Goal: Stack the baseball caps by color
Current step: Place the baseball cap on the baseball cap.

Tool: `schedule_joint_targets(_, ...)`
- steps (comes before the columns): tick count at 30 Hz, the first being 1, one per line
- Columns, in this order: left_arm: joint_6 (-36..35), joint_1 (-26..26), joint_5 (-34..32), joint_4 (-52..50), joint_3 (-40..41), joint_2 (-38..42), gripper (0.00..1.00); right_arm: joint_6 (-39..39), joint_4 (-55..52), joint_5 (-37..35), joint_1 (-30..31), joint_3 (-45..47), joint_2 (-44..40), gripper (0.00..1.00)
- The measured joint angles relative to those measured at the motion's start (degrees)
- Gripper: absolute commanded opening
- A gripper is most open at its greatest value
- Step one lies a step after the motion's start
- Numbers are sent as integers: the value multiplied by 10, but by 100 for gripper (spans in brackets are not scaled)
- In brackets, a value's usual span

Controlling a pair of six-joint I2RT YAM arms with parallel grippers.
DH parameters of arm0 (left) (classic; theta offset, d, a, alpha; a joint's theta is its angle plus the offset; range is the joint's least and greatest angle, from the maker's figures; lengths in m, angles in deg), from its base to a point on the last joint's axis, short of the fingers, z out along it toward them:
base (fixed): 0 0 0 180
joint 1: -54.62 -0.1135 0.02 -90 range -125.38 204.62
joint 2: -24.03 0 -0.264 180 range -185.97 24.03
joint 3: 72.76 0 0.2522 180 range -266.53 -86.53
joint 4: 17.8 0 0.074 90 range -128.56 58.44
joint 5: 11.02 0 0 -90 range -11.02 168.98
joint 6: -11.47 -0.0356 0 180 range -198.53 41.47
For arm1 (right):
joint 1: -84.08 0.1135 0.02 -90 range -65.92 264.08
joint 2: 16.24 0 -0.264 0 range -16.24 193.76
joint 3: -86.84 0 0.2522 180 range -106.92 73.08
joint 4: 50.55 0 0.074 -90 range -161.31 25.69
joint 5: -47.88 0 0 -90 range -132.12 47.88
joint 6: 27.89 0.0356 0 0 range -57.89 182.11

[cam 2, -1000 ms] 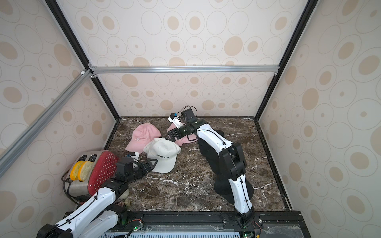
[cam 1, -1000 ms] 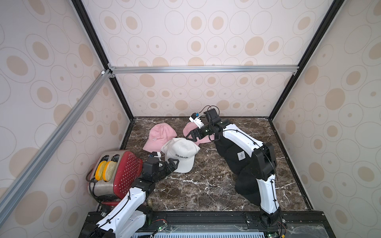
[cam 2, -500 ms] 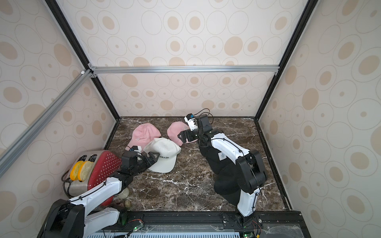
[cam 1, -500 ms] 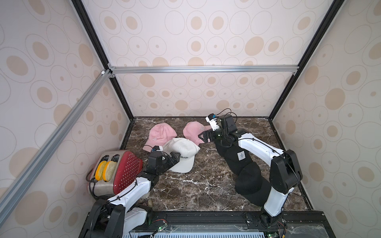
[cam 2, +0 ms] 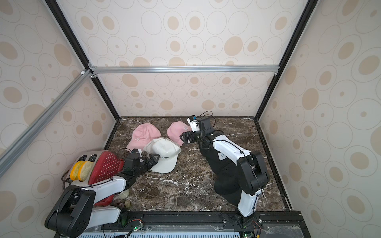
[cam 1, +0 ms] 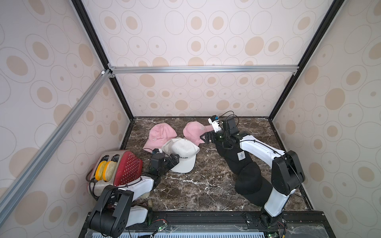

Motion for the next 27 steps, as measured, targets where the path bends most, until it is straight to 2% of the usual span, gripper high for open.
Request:
schedule_joint_targets(11,-40,0,-29,-120,-10,130,96,-15,36,107,0,7,-2,100)
schedule_joint_targets(15,-70,0,-66,-161,-32,161,98,-16,52,129,0,23,-2,100)
schedule_joint_targets(18,-89,0,-105,-176,-49,148,98,-16,56,137,0,29,-1,100)
schedule_joint_targets(21,-98,-5,-116,-182,-71,105,95,-18,66,141,0,29,5,100)
schedule_joint_targets(23,-98,-19,-96,-174,-80,71,92,-21,74,146,0,29,12,100)
schedule_joint_targets(27,-94,-82,-38,-152,-83,23,92,-39,91,170,1,30,34,98)
